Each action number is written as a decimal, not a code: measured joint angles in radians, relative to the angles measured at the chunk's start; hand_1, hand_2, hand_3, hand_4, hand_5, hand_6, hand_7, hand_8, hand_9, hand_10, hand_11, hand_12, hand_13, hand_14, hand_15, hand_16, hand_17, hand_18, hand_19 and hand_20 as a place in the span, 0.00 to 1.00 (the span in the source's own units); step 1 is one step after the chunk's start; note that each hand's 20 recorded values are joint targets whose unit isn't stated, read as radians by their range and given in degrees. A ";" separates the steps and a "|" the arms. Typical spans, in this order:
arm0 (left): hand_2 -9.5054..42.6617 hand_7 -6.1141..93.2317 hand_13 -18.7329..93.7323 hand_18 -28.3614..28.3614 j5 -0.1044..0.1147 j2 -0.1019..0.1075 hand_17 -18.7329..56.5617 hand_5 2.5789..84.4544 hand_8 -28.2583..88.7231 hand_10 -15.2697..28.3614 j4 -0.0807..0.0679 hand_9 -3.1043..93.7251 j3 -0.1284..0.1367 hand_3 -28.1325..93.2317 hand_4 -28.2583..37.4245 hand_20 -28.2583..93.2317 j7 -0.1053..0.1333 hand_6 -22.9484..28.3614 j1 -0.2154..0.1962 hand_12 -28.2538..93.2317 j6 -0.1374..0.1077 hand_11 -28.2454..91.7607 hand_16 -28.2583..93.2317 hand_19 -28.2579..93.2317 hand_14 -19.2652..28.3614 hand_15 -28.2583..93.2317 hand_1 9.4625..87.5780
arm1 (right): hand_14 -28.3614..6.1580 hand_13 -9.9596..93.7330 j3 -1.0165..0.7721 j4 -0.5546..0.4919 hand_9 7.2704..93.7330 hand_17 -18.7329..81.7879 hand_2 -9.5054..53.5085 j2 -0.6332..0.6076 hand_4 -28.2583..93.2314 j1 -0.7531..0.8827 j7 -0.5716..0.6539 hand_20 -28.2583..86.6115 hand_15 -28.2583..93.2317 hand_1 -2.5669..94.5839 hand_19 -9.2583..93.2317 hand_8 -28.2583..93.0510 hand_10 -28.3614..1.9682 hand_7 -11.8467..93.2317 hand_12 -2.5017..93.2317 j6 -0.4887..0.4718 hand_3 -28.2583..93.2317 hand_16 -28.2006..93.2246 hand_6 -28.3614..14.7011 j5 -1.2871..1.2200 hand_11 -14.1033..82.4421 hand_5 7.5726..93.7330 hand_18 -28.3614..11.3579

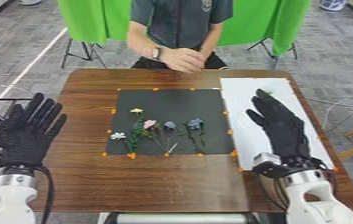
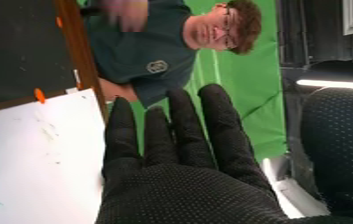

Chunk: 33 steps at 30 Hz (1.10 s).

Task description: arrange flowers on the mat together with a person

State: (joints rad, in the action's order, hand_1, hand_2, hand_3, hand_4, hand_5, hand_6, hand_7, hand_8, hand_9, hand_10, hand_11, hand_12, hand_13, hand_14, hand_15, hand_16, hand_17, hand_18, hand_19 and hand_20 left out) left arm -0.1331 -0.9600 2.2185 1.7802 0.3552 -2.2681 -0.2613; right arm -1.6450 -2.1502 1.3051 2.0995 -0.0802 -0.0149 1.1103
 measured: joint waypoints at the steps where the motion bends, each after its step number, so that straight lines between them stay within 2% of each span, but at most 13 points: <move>1: 0.49 0.14 0.44 0.72 0.001 0.000 0.21 0.53 0.17 0.65 0.001 0.46 0.000 0.81 0.00 0.34 0.000 0.57 -0.001 0.31 0.000 0.34 0.20 0.46 0.65 0.38 0.28 | 0.64 0.26 -0.006 -0.002 0.30 0.24 0.34 0.000 0.01 0.003 -0.001 0.29 0.34 0.16 0.38 0.14 0.52 0.21 0.09 -0.004 0.91 0.19 0.53 0.004 0.22 0.36 0.50; 4: 0.49 0.14 0.44 0.72 0.003 -0.002 0.21 0.53 0.17 0.65 0.002 0.46 0.002 0.81 0.00 0.34 -0.001 0.58 -0.006 0.31 0.000 0.34 0.20 0.46 0.65 0.38 0.28 | 0.64 0.26 -0.074 -0.015 0.30 0.24 0.34 0.024 0.01 0.015 0.009 0.29 0.34 0.16 0.39 0.14 0.52 0.21 0.09 -0.083 0.91 0.19 0.52 0.013 0.22 0.36 0.48; 9: 0.49 0.14 0.45 0.72 0.007 -0.009 0.21 0.53 0.17 0.65 0.002 0.46 0.009 0.81 0.00 0.34 -0.001 0.58 -0.014 0.31 0.000 0.34 0.20 0.46 0.65 0.38 0.28 | 0.62 0.27 -0.293 -0.050 0.30 0.24 0.34 0.170 0.01 0.055 0.050 0.29 0.35 0.17 0.40 0.14 0.52 0.22 0.09 -0.383 0.91 0.18 0.53 0.016 0.22 0.37 0.45; 12: 0.49 0.14 0.45 0.72 0.016 -0.014 0.21 0.53 0.17 0.65 0.002 0.46 0.012 0.81 0.00 0.34 -0.001 0.58 -0.020 0.31 0.000 0.34 0.20 0.46 0.65 0.38 0.28 | 0.62 0.27 -0.311 -0.055 0.30 0.24 0.34 0.232 0.01 0.078 0.051 0.30 0.34 0.17 0.41 0.14 0.52 0.22 0.09 -0.412 0.91 0.18 0.53 0.030 0.22 0.37 0.43; 16: 0.49 0.14 0.45 0.72 0.021 -0.018 0.21 0.53 0.17 0.65 0.002 0.46 0.012 0.81 0.00 0.34 -0.001 0.58 -0.023 0.31 0.001 0.34 0.20 0.46 0.65 0.38 0.28 | 0.61 0.27 -0.288 -0.055 0.30 0.24 0.34 0.256 0.01 0.096 0.055 0.30 0.34 0.17 0.42 0.14 0.52 0.22 0.09 -0.382 0.91 0.18 0.54 0.033 0.22 0.37 0.41; 19: 0.49 0.14 0.45 0.72 0.021 -0.018 0.21 0.53 0.17 0.65 0.002 0.46 0.011 0.81 0.00 0.34 -0.001 0.58 -0.023 0.31 0.001 0.34 0.20 0.46 0.65 0.38 0.28 | 0.61 0.27 -0.236 -0.046 0.29 0.24 0.34 0.236 0.01 0.100 0.046 0.30 0.34 0.17 0.42 0.14 0.52 0.22 0.09 -0.300 0.91 0.19 0.54 0.025 0.22 0.37 0.41; 24: 0.49 0.14 0.45 0.72 0.023 -0.018 0.21 0.53 0.17 0.65 0.001 0.46 0.008 0.81 0.00 0.34 -0.002 0.58 -0.022 0.31 0.001 0.34 0.20 0.46 0.65 0.38 0.28 | 0.61 0.27 0.034 0.054 0.27 0.24 0.34 0.059 0.01 0.029 -0.011 0.30 0.34 0.17 0.41 0.14 0.50 0.21 0.09 0.037 0.91 0.19 0.52 0.018 0.21 0.32 0.43; 26: 0.49 0.14 0.45 0.72 0.023 -0.018 0.21 0.53 0.17 0.65 -0.002 0.46 0.005 0.81 0.00 0.34 -0.003 0.58 -0.018 0.31 0.001 0.34 0.20 0.46 0.65 0.38 0.28 | 0.61 0.27 0.139 0.084 0.27 0.24 0.34 -0.025 0.01 -0.033 -0.006 0.30 0.34 0.17 0.41 0.14 0.49 0.22 0.09 0.139 0.91 0.19 0.52 0.014 0.21 0.31 0.44; 29: 0.49 0.14 0.45 0.72 0.023 -0.018 0.21 0.53 0.17 0.65 -0.004 0.46 0.000 0.81 0.00 0.34 -0.006 0.58 -0.011 0.31 0.001 0.34 0.20 0.46 0.66 0.38 0.28 | 0.61 0.27 0.185 0.081 0.27 0.24 0.34 -0.079 0.01 -0.102 0.007 0.30 0.34 0.17 0.40 0.14 0.49 0.22 0.09 0.152 0.91 0.19 0.52 0.012 0.21 0.31 0.44; 33: 0.49 0.14 0.45 0.72 0.024 -0.018 0.22 0.53 0.17 0.65 -0.006 0.46 -0.002 0.81 0.00 0.34 -0.008 0.58 -0.008 0.31 0.002 0.34 0.20 0.46 0.66 0.38 0.28 | 0.61 0.27 0.112 0.041 0.27 0.24 0.34 -0.065 0.01 -0.116 0.008 0.30 0.34 0.17 0.40 0.14 0.49 0.22 0.09 0.050 0.91 0.19 0.52 0.010 0.22 0.31 0.44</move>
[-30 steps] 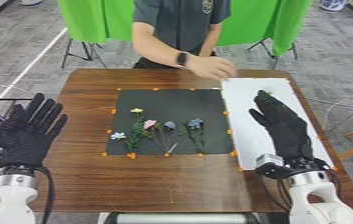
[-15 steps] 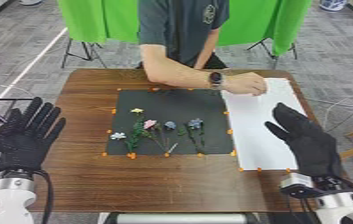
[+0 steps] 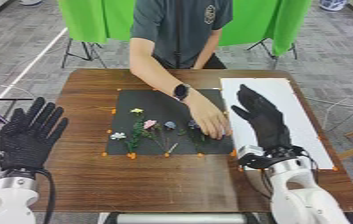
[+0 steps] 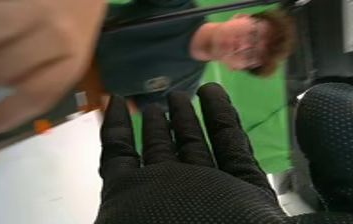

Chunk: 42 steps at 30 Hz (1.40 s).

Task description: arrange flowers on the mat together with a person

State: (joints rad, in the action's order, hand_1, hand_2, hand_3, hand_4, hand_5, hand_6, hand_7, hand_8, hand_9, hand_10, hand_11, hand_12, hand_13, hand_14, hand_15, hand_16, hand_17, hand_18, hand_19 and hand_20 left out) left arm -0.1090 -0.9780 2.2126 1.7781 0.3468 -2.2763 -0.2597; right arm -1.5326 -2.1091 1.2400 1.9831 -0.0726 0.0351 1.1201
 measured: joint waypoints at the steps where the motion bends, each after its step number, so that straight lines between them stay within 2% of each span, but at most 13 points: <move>1: 0.49 0.14 0.45 0.72 0.000 0.000 0.22 0.53 0.17 0.65 -0.001 0.46 0.000 0.81 0.00 0.34 0.000 0.58 0.001 0.31 0.000 0.34 0.20 0.46 0.66 0.38 0.28 | 0.60 0.27 -0.016 -0.010 0.27 0.24 0.34 0.003 0.01 0.005 -0.001 0.30 0.33 0.17 0.40 0.14 0.49 0.22 0.09 -0.018 0.91 0.19 0.52 -0.001 0.21 0.31 0.44; 9: 0.49 0.14 0.45 0.72 0.000 0.001 0.22 0.53 0.17 0.65 -0.005 0.46 -0.011 0.81 0.00 0.34 -0.001 0.58 0.013 0.31 0.004 0.34 0.20 0.46 0.65 0.38 0.28 | 0.60 0.27 -0.015 -0.025 0.26 0.24 0.34 0.003 0.01 0.053 -0.004 0.30 0.33 0.17 0.41 0.14 0.49 0.22 0.09 -0.019 0.91 0.20 0.52 -0.011 0.22 0.31 0.43; 17: 0.49 0.14 0.45 0.72 0.006 0.002 0.22 0.53 0.17 0.65 -0.005 0.46 -0.032 0.81 0.00 0.34 0.000 0.58 0.022 0.31 0.001 0.34 0.20 0.46 0.65 0.38 0.28 | 0.59 0.27 0.015 -0.002 0.26 0.24 0.34 0.006 0.01 0.013 0.053 0.30 0.33 0.17 0.41 0.14 0.49 0.22 0.09 -0.023 0.91 0.20 0.52 -0.021 0.22 0.31 0.42; 23: 0.49 0.14 0.45 0.72 0.010 0.009 0.22 0.53 0.17 0.65 -0.002 0.46 -0.044 0.81 0.00 0.34 -0.002 0.58 0.026 0.31 -0.003 0.34 0.20 0.46 0.65 0.38 0.28 | 0.59 0.27 0.038 0.010 0.26 0.23 0.34 0.003 0.01 -0.060 0.069 0.30 0.33 0.17 0.42 0.14 0.49 0.22 0.09 -0.002 0.91 0.21 0.52 -0.022 0.22 0.31 0.41; 27: 0.49 0.14 0.45 0.72 0.013 0.022 0.22 0.53 0.17 0.65 -0.001 0.46 -0.053 0.81 0.00 0.34 0.000 0.58 0.036 0.31 -0.003 0.34 0.20 0.46 0.65 0.38 0.28 | 0.59 0.27 0.037 0.004 0.26 0.23 0.35 -0.011 0.01 -0.096 0.074 0.30 0.33 0.17 0.42 0.14 0.50 0.22 0.09 0.002 0.91 0.21 0.52 -0.021 0.21 0.31 0.41; 32: 0.49 0.14 0.45 0.72 0.035 0.029 0.22 0.53 0.17 0.65 0.008 0.46 -0.053 0.81 0.00 0.34 0.012 0.58 0.035 0.31 -0.001 0.34 0.20 0.46 0.66 0.38 0.28 | 0.59 0.27 0.031 -0.009 0.26 0.23 0.35 -0.014 0.01 -0.112 0.068 0.30 0.33 0.17 0.42 0.14 0.50 0.22 0.10 -0.018 0.91 0.21 0.52 -0.004 0.21 0.31 0.40; 37: 0.49 0.14 0.45 0.72 0.034 0.029 0.22 0.53 0.17 0.64 0.008 0.46 -0.052 0.80 0.00 0.34 0.016 0.58 0.033 0.31 0.007 0.34 0.20 0.46 0.66 0.38 0.28 | 0.58 0.27 0.026 -0.024 0.26 0.23 0.35 -0.010 0.01 -0.096 0.070 0.30 0.32 0.17 0.42 0.14 0.50 0.22 0.10 -0.031 0.91 0.21 0.52 -0.009 0.21 0.31 0.40; 42: 0.49 0.14 0.45 0.72 0.034 0.027 0.22 0.53 0.17 0.65 0.014 0.46 -0.037 0.80 0.00 0.34 0.024 0.58 0.006 0.31 0.013 0.34 0.20 0.46 0.66 0.38 0.28 | 0.58 0.27 0.029 -0.024 0.26 0.23 0.34 -0.017 0.01 -0.087 0.062 0.30 0.32 0.17 0.42 0.14 0.50 0.22 0.10 -0.029 0.91 0.22 0.52 -0.013 0.21 0.31 0.40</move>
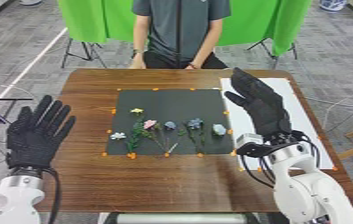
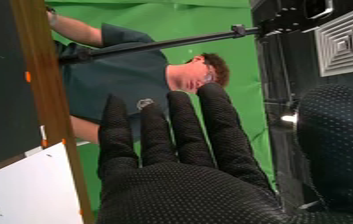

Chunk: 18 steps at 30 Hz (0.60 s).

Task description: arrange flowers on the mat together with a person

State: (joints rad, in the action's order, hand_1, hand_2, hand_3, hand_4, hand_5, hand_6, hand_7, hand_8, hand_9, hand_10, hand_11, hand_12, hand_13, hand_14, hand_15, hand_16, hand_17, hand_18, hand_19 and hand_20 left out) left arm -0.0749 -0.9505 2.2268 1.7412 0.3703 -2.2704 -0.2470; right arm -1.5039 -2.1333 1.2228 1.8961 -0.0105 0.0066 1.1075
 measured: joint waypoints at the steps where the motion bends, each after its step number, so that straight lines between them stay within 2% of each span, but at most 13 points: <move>1: 0.49 0.14 0.45 0.72 0.000 0.000 0.22 0.53 0.17 0.65 0.000 0.46 0.003 0.80 0.00 0.34 0.002 0.58 -0.004 0.31 0.000 0.34 0.20 0.46 0.66 0.38 0.28 | 0.58 0.27 0.001 0.000 0.26 0.23 0.34 -0.003 0.01 0.000 -0.002 0.30 0.32 0.17 0.42 0.14 0.50 0.22 0.10 0.001 0.91 0.22 0.52 0.000 0.21 0.31 0.39; 6: 0.49 0.14 0.45 0.72 0.002 -0.001 0.22 0.53 0.17 0.65 0.001 0.46 0.010 0.80 0.00 0.34 0.009 0.58 -0.014 0.31 0.000 0.34 0.20 0.46 0.66 0.38 0.28 | 0.58 0.27 0.010 0.003 0.26 0.23 0.34 -0.016 0.01 -0.002 -0.017 0.30 0.32 0.17 0.42 0.14 0.50 0.22 0.10 0.010 0.91 0.22 0.52 -0.002 0.21 0.31 0.39; 18: 0.49 0.14 0.45 0.72 0.001 -0.001 0.22 0.53 0.17 0.65 0.001 0.46 0.037 0.80 0.00 0.34 0.008 0.58 -0.013 0.31 0.001 0.34 0.20 0.46 0.65 0.38 0.28 | 0.58 0.28 0.014 0.001 0.27 0.23 0.34 -0.022 0.01 0.006 -0.039 0.30 0.32 0.17 0.42 0.14 0.51 0.22 0.10 0.018 0.91 0.23 0.52 -0.007 0.21 0.31 0.37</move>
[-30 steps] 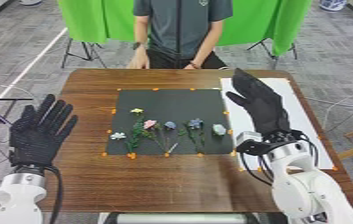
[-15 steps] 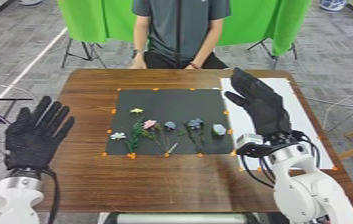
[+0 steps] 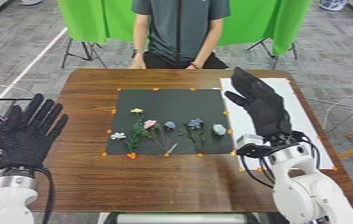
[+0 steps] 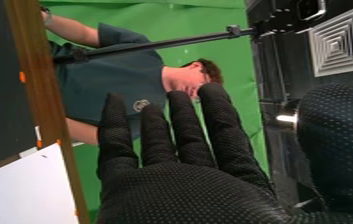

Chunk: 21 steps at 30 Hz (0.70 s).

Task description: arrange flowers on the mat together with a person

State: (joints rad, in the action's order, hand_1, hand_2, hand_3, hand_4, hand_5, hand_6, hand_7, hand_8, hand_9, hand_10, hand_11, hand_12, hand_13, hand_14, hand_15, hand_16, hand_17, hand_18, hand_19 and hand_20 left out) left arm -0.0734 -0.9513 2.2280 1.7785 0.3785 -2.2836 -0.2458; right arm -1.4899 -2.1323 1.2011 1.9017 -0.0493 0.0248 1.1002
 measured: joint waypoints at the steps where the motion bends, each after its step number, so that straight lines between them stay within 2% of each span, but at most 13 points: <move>1: 0.49 0.14 0.45 0.72 -0.001 0.000 0.22 0.53 0.17 0.65 0.000 0.46 0.000 0.80 0.00 0.34 0.000 0.58 0.001 0.31 0.001 0.34 0.20 0.46 0.65 0.38 0.28 | 0.58 0.28 0.001 0.000 0.27 0.23 0.34 -0.001 0.01 0.001 -0.003 0.30 0.32 0.17 0.42 0.14 0.51 0.22 0.10 0.001 0.91 0.23 0.52 0.000 0.21 0.31 0.37; 12: 0.49 0.14 0.45 0.72 -0.014 0.001 0.22 0.53 0.17 0.65 -0.011 0.46 0.001 0.80 0.00 0.34 -0.006 0.58 0.020 0.31 0.025 0.34 0.20 0.46 0.65 0.38 0.28 | 0.58 0.29 0.001 -0.002 0.27 0.24 0.34 -0.021 0.01 0.010 -0.031 0.31 0.31 0.18 0.43 0.14 0.50 0.22 0.10 0.001 0.91 0.23 0.52 -0.003 0.21 0.31 0.36; 21: 0.49 0.14 0.46 0.68 -0.015 0.004 0.24 0.53 0.17 0.66 -0.014 0.46 0.010 0.81 0.00 0.33 -0.006 0.59 0.024 0.31 0.038 0.34 0.20 0.43 0.65 0.38 0.28 | 0.57 0.30 -0.011 -0.011 0.27 0.24 0.34 -0.019 0.01 0.052 -0.033 0.31 0.31 0.18 0.43 0.14 0.50 0.22 0.10 0.002 0.91 0.24 0.53 -0.015 0.21 0.31 0.35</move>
State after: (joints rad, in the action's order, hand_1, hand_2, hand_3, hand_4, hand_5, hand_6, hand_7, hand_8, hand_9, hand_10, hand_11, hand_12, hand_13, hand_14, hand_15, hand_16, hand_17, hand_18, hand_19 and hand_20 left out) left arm -0.0887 -0.9477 2.2144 1.7888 0.3729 -2.2593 -0.2081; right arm -1.5010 -2.1429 1.1820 1.9533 -0.0823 0.0265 1.0854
